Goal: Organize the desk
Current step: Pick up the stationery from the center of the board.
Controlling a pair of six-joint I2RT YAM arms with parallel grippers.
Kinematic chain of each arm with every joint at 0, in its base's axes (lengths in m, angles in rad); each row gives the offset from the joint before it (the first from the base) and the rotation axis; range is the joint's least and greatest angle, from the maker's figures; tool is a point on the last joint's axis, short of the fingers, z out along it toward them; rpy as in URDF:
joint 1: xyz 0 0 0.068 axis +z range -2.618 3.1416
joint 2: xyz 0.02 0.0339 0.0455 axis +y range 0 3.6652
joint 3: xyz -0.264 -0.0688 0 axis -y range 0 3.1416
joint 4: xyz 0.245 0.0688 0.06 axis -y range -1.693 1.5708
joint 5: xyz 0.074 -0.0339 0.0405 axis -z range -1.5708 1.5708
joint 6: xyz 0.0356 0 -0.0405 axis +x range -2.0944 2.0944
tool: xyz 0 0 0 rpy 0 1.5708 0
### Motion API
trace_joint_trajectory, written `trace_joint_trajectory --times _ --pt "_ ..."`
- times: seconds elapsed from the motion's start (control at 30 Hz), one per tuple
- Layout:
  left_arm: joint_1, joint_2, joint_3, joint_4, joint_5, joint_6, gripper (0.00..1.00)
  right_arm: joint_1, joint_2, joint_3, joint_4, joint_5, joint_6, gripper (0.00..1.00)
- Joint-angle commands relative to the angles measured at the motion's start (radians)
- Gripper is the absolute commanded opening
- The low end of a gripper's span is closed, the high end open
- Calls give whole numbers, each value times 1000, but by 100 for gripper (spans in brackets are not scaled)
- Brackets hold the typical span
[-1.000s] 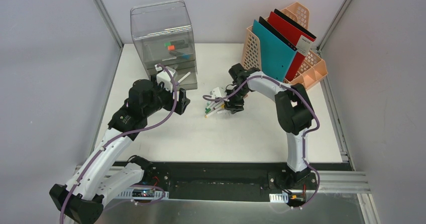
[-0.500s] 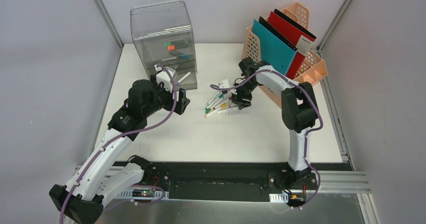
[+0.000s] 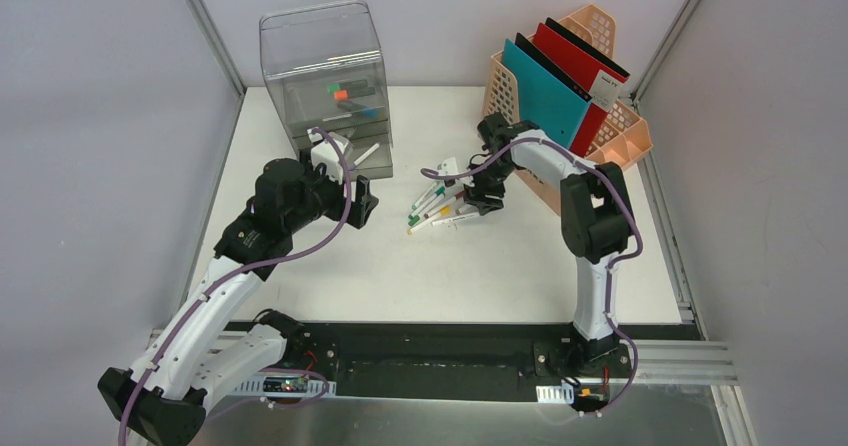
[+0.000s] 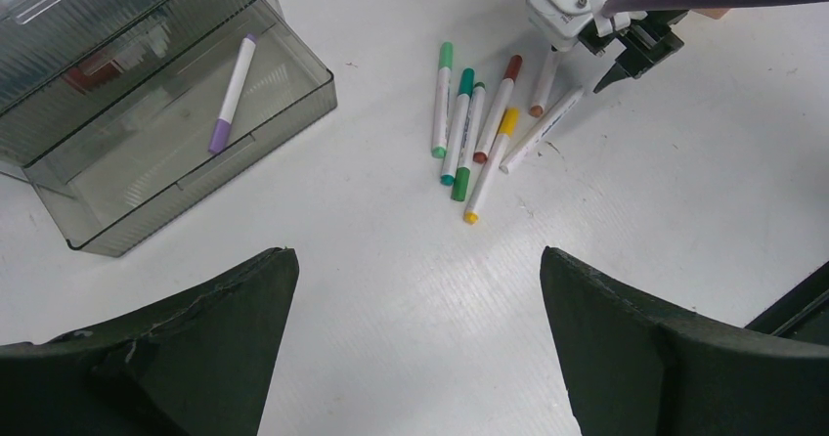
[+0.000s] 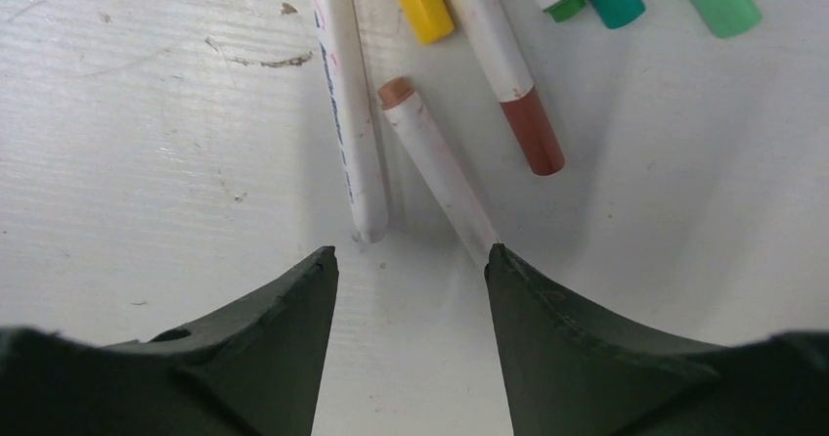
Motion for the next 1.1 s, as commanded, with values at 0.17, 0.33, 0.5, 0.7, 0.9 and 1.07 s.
trace_joint_trajectory --times 0.17,0.33,0.5,0.7,0.9,1.07 --pt "14 -15 1 26 10 12 99 -15 17 -10 124 36 20 61" --pt "15 -14 1 27 12 12 99 -15 35 -5 138 45 34 61" --pt "15 -16 1 26 10 13 98 -15 43 -4 84 23 -12 57" --pt "15 -16 0 27 7 12 99 -14 71 25 10 24 -27 39" --pt "15 -6 -1 27 3 13 99 -14 76 17 -2 22 -2 16" --pt "15 -7 -5 27 -9 12 99 -10 74 36 12 24 137 0"
